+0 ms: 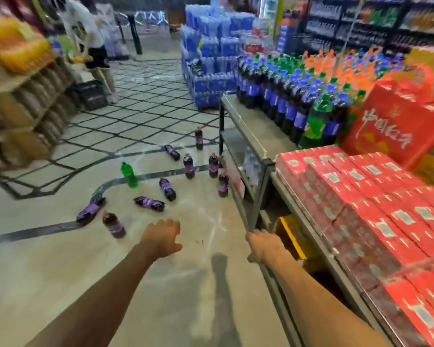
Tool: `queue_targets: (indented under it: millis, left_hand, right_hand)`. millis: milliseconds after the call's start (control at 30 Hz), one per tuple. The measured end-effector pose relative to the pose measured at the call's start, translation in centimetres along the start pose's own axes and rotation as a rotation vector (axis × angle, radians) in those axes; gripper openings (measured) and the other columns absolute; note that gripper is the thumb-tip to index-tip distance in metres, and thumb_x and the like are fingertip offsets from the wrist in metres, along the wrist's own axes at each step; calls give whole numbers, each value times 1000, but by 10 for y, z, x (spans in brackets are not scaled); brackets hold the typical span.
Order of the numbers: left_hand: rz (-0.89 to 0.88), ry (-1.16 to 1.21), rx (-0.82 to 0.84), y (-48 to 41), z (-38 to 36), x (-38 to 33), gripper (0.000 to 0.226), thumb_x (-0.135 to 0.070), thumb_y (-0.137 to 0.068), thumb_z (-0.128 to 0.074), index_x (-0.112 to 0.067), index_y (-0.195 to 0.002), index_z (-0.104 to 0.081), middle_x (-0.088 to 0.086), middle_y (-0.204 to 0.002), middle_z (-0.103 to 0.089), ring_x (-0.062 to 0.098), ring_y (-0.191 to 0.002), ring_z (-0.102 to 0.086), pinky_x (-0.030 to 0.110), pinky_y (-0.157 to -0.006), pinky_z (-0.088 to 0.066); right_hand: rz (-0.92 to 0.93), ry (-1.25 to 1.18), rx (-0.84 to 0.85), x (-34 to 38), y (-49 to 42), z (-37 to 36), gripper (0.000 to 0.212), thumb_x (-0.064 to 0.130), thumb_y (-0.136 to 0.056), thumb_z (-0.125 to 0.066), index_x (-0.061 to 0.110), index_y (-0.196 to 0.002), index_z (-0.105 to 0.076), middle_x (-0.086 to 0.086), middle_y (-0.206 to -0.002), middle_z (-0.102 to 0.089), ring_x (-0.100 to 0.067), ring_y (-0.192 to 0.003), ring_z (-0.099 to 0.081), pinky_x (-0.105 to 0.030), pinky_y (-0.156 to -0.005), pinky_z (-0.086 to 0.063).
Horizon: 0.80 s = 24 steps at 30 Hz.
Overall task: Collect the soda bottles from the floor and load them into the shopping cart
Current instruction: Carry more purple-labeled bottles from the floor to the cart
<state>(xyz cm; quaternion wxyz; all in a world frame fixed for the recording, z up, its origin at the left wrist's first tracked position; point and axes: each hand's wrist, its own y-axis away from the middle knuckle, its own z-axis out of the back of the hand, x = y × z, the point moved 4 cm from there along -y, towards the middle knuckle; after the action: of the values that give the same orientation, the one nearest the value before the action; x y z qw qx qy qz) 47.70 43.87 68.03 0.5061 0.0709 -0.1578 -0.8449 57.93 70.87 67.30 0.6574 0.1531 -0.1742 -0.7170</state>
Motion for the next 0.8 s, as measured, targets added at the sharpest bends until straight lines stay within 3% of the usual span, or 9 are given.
queue_targets:
  millis: [333, 800]
  left_hand:
    - [134, 3, 36, -72, -16, 103, 58, -54, -89, -66, -24, -136, -49, 2, -134, -56, 24, -119, -57, 39, -94, -47]
    - [261, 55, 31, -253, 36, 246, 55, -52, -90, -64, -25, -135, -50, 2, -134, -55, 24, -123, -53, 39, -97, -44]
  right_hand:
    - [172, 107, 64, 63, -146, 38, 59, 36, -97, -67, 16, -148, -46, -10, -145, -52, -32, -134, -49, -45, -104, -44]
    - [226, 143, 37, 106, -374, 176, 57, 37, -97, -68, 16, -145, -47, -9, -141, -53, -32, -130, -52, -45, -99, -48]
